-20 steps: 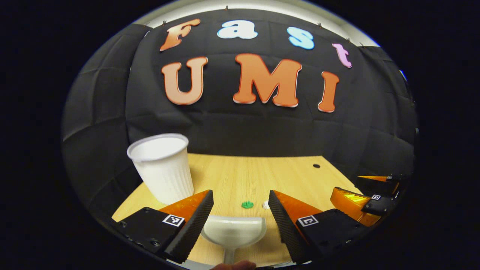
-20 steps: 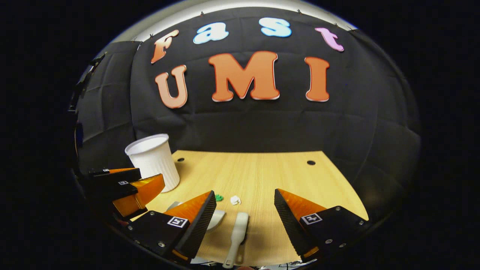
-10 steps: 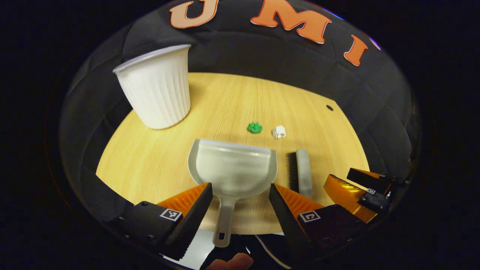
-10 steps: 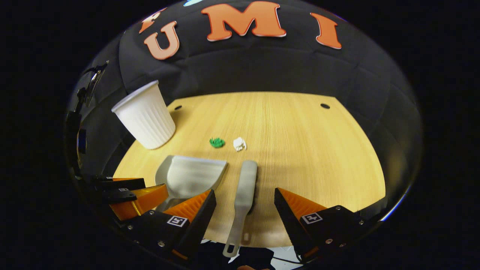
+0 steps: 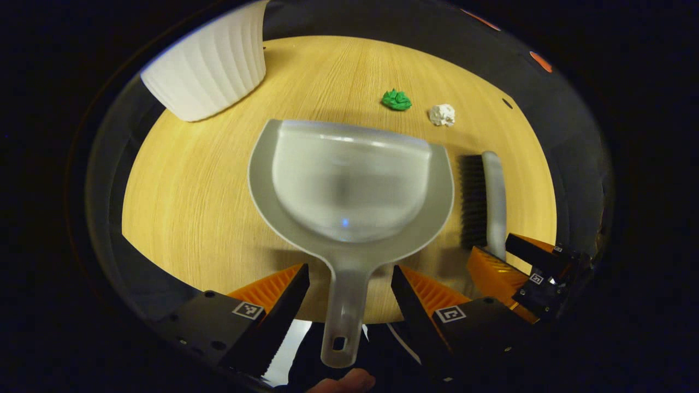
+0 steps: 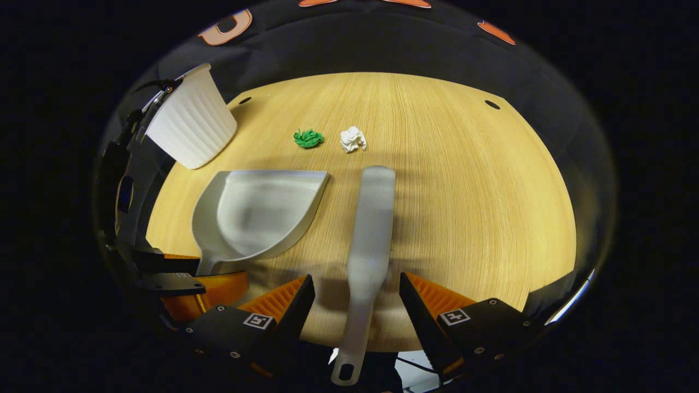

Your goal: Pick up the small broom and dustpan from the desktop, sweep the trash into the dustpan with the broom, and then empty the trash into the garbage bin.

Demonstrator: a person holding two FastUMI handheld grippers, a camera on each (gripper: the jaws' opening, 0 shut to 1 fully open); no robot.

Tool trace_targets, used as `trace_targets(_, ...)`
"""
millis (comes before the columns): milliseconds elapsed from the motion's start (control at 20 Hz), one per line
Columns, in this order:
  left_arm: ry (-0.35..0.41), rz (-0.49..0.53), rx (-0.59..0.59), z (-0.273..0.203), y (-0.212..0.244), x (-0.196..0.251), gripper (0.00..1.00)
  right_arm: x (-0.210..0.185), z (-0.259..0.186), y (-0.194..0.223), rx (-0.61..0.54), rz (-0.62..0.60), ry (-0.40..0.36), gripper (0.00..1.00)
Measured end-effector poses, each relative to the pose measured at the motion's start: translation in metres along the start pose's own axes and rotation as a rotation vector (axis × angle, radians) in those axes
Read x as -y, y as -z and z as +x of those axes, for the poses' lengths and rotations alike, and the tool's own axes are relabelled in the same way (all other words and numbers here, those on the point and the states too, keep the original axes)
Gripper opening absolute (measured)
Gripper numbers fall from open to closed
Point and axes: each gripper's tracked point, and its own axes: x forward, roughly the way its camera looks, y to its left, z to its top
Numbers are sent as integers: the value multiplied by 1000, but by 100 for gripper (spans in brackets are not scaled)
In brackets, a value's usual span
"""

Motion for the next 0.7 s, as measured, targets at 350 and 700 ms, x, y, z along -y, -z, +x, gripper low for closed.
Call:
trace_targets(350, 21, 102, -73, 60, -16, 9, 82, 5, 23, 13, -110, 39, 98, 55)
trace_targets(700, -16, 70, -136, 67, -11, 14, 37, 11, 30, 12, -173, -16, 70, 18)
